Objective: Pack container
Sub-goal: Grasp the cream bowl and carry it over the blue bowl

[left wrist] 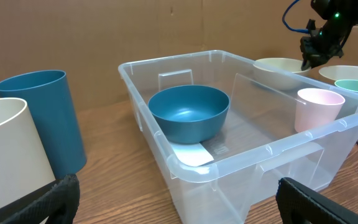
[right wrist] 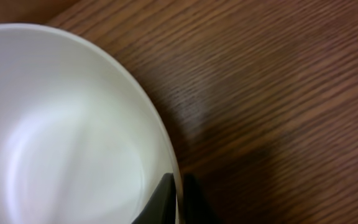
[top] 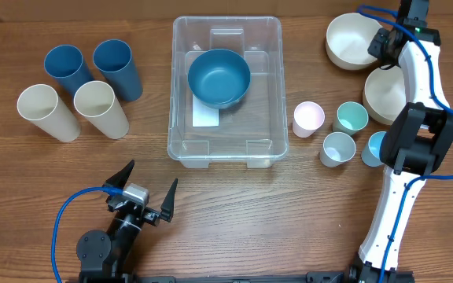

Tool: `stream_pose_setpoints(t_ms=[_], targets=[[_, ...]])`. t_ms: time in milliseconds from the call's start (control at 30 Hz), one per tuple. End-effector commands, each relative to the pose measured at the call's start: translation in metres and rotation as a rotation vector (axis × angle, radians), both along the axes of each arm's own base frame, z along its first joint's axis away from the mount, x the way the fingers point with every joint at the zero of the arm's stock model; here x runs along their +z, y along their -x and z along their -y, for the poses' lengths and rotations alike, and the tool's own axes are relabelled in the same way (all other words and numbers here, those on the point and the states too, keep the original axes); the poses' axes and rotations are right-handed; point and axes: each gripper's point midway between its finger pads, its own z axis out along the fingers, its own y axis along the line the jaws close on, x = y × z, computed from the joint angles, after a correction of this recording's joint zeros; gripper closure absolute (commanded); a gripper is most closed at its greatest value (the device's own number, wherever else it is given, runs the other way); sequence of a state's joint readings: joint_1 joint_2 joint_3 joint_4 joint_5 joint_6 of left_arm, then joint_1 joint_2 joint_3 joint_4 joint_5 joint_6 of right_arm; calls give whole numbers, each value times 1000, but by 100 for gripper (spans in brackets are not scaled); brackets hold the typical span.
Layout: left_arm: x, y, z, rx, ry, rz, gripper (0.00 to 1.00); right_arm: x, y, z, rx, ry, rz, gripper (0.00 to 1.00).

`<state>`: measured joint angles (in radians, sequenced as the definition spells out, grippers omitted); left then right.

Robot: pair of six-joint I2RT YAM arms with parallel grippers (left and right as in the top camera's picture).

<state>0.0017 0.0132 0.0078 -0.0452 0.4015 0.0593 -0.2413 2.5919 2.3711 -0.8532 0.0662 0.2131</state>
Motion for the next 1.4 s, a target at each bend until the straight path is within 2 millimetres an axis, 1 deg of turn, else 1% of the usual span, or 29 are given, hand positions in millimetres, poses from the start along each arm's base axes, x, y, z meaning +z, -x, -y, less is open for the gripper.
stream_pose_setpoints(t_ms=[0, 67, 133, 233, 300, 333, 367, 400, 500, 533, 567, 600, 633, 700, 767, 800, 833, 867, 933, 967, 1000, 1033, 1067, 1100, 1133, 1167, 1267, 1300, 1367], targets=[[1, 1, 1, -7, 3, 5, 0, -2, 3, 4, -7, 11, -19, 96], [1, 1, 1, -7, 3, 5, 0, -4, 6, 3, -6, 6, -34, 96], [1, 1, 1, -7, 3, 5, 0, -1, 8, 2, -4, 2, -38, 96], [1, 1, 1, -7, 3, 5, 0, 30, 4, -7, 14, -30, 19, 96], [0, 1, 1, -7, 3, 5, 0, 71, 0, -19, 30, -94, 105, 96], [1, 1, 1, -7, 3, 5, 0, 98, 0, -23, 31, -105, 154, 96], [1, 1, 1, -7, 3, 5, 0, 114, 1, -25, 37, -110, 182, 96], [1, 1, 1, -7, 3, 5, 0, 136, 3, -27, 30, -118, 217, 96], [1, 1, 1, -7, 3, 5, 0, 184, 13, -36, 55, -133, 288, 96], [1, 1, 1, -7, 3, 5, 0, 205, 19, -42, 73, -142, 318, 96], [1, 1, 1, -7, 3, 5, 0, 222, 25, -48, 90, -152, 340, 96], [1, 1, 1, -7, 3, 5, 0, 235, 31, -55, 110, -166, 354, 96], [1, 1, 1, -7, 3, 5, 0, 252, 40, -69, 146, -193, 369, 96], [1, 1, 1, -7, 3, 5, 0, 273, 59, -109, 247, -268, 367, 96], [1, 1, 1, -7, 3, 5, 0, 273, 73, -149, 348, -317, 316, 96], [1, 1, 1, -7, 3, 5, 0, 266, 79, -171, 396, -320, 277, 96], [1, 1, 1, -7, 3, 5, 0, 260, 88, -202, 476, -316, 231, 96], [1, 1, 1, -7, 3, 5, 0, 257, 93, -224, 532, -312, 210, 96], [1, 1, 1, -7, 3, 5, 0, 252, 105, -261, 615, -306, 170, 96], [1, 1, 1, -7, 3, 5, 0, 244, 113, -281, 643, -279, 127, 96], [1, 1, 1, -7, 3, 5, 0, 238, 119, -295, 663, -249, 102, 96], [1, 1, 1, -7, 3, 5, 0, 233, 122, -307, 695, -211, 88, 96], [1, 1, 1, -7, 3, 5, 0, 222, 126, -320, 707, -161, 58, 96], [1, 1, 1, -7, 3, 5, 0, 213, 128, -329, 717, -134, 40, 96], [1, 1, 1, -7, 3, 5, 0, 205, 129, -336, 726, -118, 29, 96], [1, 1, 1, -7, 3, 5, 0, 192, 128, -349, 748, -115, 25, 96], [1, 1, 1, -7, 3, 5, 0, 169, 121, -365, 773, -116, 41, 96], [1, 1, 1, -7, 3, 5, 0, 160, 116, -367, 765, -121, 50, 96], [1, 1, 1, -7, 3, 5, 0, 150, 109, -370, 765, -120, 70, 96]])
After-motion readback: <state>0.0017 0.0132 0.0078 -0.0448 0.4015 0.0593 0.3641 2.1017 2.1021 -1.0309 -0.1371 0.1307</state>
